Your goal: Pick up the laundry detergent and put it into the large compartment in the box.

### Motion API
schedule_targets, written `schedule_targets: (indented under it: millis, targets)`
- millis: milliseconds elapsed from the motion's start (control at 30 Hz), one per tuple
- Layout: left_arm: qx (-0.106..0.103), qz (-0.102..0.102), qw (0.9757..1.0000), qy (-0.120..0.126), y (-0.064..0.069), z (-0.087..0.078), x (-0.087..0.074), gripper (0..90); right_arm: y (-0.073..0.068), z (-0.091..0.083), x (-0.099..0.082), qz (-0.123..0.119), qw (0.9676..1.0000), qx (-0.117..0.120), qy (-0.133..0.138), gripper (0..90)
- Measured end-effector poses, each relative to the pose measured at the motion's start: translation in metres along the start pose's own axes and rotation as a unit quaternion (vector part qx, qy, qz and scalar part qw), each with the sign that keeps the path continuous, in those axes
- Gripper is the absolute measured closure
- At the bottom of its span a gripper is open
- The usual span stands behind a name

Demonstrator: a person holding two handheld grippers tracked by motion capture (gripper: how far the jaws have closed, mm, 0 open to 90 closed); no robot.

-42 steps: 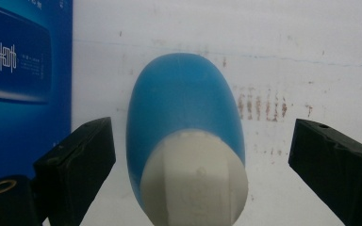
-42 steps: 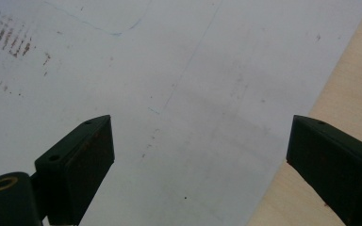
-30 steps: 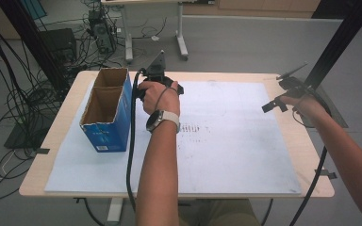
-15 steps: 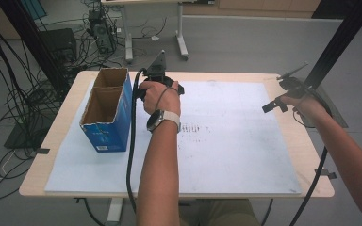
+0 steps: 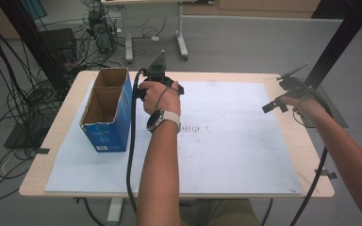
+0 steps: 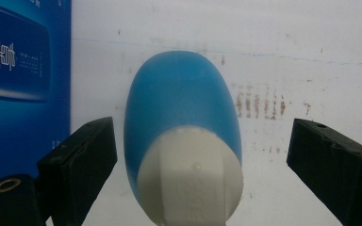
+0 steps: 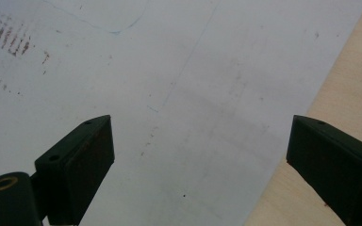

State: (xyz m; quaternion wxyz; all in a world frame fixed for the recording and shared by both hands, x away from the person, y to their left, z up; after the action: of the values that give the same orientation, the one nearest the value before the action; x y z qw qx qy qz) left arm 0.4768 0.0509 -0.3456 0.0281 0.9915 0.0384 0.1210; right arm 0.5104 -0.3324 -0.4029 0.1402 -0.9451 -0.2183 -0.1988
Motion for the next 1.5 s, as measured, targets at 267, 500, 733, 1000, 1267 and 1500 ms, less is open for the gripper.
schedule_targets:
  millis: [267, 500, 733, 1000, 1267, 1500]
  targets:
    - [0.000, 0.000, 1.0000, -0.002, -0.0004, -0.0002, -0.0002, 9.2, 0.0010, -0.0005, -0.0002, 0.000, 1.0000, -0.001, 0.001, 8.1]
    - [0.001, 0.001, 1.0000, -0.004, -0.0009, -0.0002, -0.0007, 9.2, 0.0003, 0.0001, 0.0000, 0.000, 1.0000, 0.000, 0.001, 8.1]
    - [0.001, 0.002, 1.0000, -0.004, -0.0012, -0.0007, -0.0007, 9.2, -0.0004, 0.0003, 0.0001, 0.000, 1.0000, -0.001, 0.000, 8.1]
    - [0.004, 0.001, 1.0000, -0.004, -0.0023, -0.0007, -0.0007, 9.2, 0.0000, 0.0003, -0.0003, 0.000, 1.0000, -0.001, 0.001, 8.1]
    - [0.003, 0.001, 1.0000, -0.004, -0.0026, -0.0004, -0.0007, 9.3, -0.0003, 0.0006, -0.0006, 0.000, 1.0000, 0.001, 0.001, 8.1]
    - [0.002, 0.002, 1.0000, -0.005, -0.0012, 0.0004, -0.0006, 9.2, 0.0000, 0.0017, -0.0010, 0.001, 1.0000, 0.001, 0.000, 8.1]
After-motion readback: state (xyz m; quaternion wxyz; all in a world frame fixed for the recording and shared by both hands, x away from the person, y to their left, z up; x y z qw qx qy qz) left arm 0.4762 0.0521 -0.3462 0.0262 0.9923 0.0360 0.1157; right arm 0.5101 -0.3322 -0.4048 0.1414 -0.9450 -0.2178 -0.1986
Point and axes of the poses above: each handheld gripper's, and its own axes: z roughly forward along the jaws, x roughly out of its top, y roughly to its right, the point moved 9 cm from there along z, roughly forward along the jaws, and after that the axes turned 2 degrees about y, right-handed, at the moved point
